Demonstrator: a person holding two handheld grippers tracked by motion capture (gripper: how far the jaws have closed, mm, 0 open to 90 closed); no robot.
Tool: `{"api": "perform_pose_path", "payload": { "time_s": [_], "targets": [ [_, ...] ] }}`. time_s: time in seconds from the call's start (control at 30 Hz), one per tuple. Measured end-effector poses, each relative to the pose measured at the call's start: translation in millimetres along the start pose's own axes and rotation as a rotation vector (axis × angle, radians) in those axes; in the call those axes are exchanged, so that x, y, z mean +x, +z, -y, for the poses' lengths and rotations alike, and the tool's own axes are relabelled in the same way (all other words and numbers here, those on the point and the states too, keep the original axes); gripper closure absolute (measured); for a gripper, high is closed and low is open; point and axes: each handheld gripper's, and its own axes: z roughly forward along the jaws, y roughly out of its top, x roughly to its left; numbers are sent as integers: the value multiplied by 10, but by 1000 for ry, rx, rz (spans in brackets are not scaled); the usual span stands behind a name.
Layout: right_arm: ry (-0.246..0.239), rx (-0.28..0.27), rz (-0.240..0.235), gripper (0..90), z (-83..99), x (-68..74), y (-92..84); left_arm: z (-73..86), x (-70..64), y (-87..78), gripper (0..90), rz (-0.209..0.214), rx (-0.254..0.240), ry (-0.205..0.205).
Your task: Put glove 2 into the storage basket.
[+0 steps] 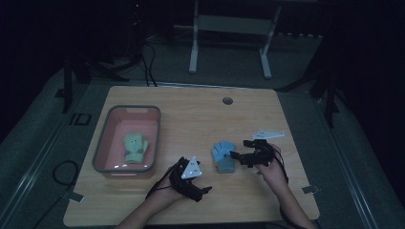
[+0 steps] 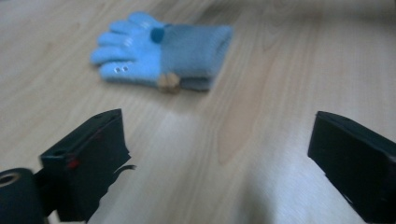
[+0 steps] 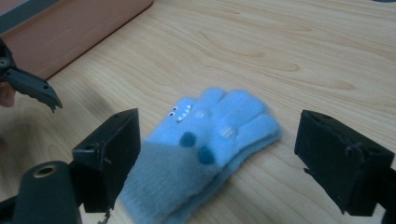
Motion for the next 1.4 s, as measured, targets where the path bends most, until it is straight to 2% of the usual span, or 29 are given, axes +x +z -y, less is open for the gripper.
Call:
{"api": "perform_pose_path", "payload": {
  "time_s": [0.13, 0.2, 0.27, 0.37, 0.5, 0.57, 0.63, 0.77, 0.9, 0.97, 1.0, 1.03, 1.1, 1.17, 1.2, 1.33, 1.4],
  "targets": [
    [-2, -4, -23, 135, -40, 13, 27, -79, 11, 51, 115, 8, -15, 46],
    [-1, 3, -17, 138, -69, 5, 56, -127, 30, 95, 116, 31, -8, 52],
    [-2, 1, -33, 138, -99, -10, 86, -175, 40, 157, 120, 27, 6, 89],
    [-7, 8, -32, 139, -143, -28, 141, -234, 69, 255, 123, 27, 21, 115],
    [-11, 28, -60, 137, -185, -71, 228, -288, 113, 359, 148, 55, -16, 130],
    [-13, 38, -59, 137, -201, -89, 272, -308, 128, 426, 151, 68, -17, 156],
    [-14, 48, -50, 146, -212, -113, 313, -327, 136, 482, 152, 68, -20, 173],
    [-4, 68, -61, 210, -202, -174, 379, -376, 136, 580, 162, 71, 6, 198],
    [7, 78, -58, 252, -163, -226, 432, -399, 146, 670, 210, 89, 14, 196],
    [15, 94, -54, 254, -143, -250, 462, -406, 141, 721, 238, 88, 33, 221],
    [15, 94, -54, 254, -143, -250, 462, -406, 141, 721, 249, 88, 33, 221],
    [20, 99, -52, 254, -131, -259, 476, -409, 131, 765, 249, 97, 49, 241],
    [29, 114, -59, 255, -85, -274, 511, -403, 109, 812, 326, 97, 72, 269],
    [28, 124, -57, 254, -46, -285, 543, -397, 96, 847, 343, 86, 88, 290],
    [27, 129, -57, 255, -27, -285, 556, -391, 94, 863, 379, 90, 95, 296],
    [10, 146, -50, 268, 33, -275, 594, -363, 102, 878, 441, 74, 81, 308],
    [3, 141, -46, 283, 51, -266, 593, -352, 104, 879, 503, 58, 75, 318]
  ]
}}
